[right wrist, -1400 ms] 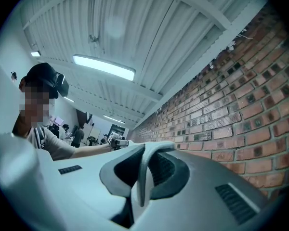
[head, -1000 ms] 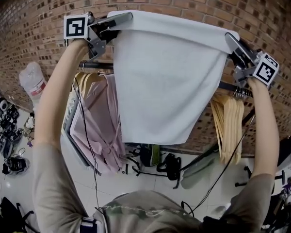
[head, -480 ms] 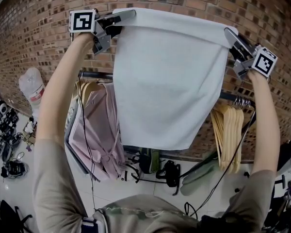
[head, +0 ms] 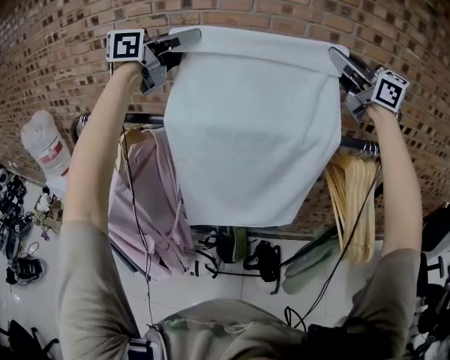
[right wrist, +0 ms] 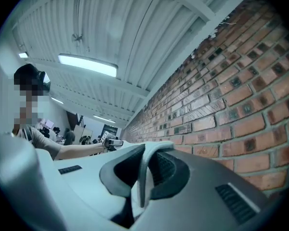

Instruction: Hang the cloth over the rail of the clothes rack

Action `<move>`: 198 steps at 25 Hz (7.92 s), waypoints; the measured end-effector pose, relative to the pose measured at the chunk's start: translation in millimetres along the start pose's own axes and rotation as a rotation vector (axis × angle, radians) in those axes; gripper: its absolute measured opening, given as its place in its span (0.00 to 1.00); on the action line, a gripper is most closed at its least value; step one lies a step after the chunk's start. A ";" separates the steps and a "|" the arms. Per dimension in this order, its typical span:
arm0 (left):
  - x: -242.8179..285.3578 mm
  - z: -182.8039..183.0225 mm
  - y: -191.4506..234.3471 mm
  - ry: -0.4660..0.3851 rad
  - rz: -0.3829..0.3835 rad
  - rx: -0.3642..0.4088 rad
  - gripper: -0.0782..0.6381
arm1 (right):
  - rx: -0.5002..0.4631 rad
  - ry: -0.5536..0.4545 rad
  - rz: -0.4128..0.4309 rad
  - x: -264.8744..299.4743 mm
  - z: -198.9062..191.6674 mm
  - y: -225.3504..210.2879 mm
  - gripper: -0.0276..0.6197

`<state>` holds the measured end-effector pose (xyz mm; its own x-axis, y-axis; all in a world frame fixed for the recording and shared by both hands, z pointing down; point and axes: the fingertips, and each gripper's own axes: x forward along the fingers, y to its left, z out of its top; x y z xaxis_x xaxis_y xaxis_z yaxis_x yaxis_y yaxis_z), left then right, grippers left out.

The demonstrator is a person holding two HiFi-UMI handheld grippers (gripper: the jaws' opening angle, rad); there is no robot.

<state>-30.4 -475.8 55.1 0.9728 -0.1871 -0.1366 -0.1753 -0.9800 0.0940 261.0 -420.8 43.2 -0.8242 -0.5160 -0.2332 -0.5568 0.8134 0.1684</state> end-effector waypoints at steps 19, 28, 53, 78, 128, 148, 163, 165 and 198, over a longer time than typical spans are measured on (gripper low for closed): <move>9.7 -97.4 52.0 0.095 0.026 -0.174 0.13 | 0.189 0.190 -0.068 -1.7 -96.5 -36.8 0.07; 10.5 -118.5 55.5 0.148 0.046 -0.206 0.39 | 0.268 0.203 -0.075 -3.0 -106.4 -37.7 0.07; 19.5 -130.3 3.5 0.214 -0.123 -0.188 0.65 | 0.244 0.443 -0.078 -9.0 -146.0 -18.6 0.07; 22.6 -143.7 -29.7 0.320 -0.248 -0.034 0.65 | 0.409 0.454 0.034 1.3 -154.6 8.8 0.31; 26.0 -114.8 -10.1 0.206 -0.135 0.162 0.65 | -0.136 0.028 -0.189 -23.9 -13.9 -4.8 0.06; -24.1 24.3 -65.0 -0.280 0.008 0.370 0.26 | 0.033 -0.195 0.079 -76.0 3.3 142.5 0.06; -120.5 -114.1 -125.0 -0.119 0.231 0.155 0.12 | -0.033 -0.117 0.084 -122.5 -49.6 195.8 0.06; -127.5 -151.8 -131.5 -0.075 0.232 0.119 0.12 | -0.022 -0.121 0.100 -128.4 -56.4 202.7 0.06; -118.7 -298.0 -58.1 0.161 0.341 -0.028 0.41 | 0.360 0.007 -0.089 -156.3 -183.4 248.1 0.06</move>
<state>-90.5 -376.5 359.6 0.8712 -0.4869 0.0636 -0.4909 -0.8608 0.1342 232.9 -187.6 297.1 -0.7754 -0.5902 -0.2246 -0.5560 0.8067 -0.2001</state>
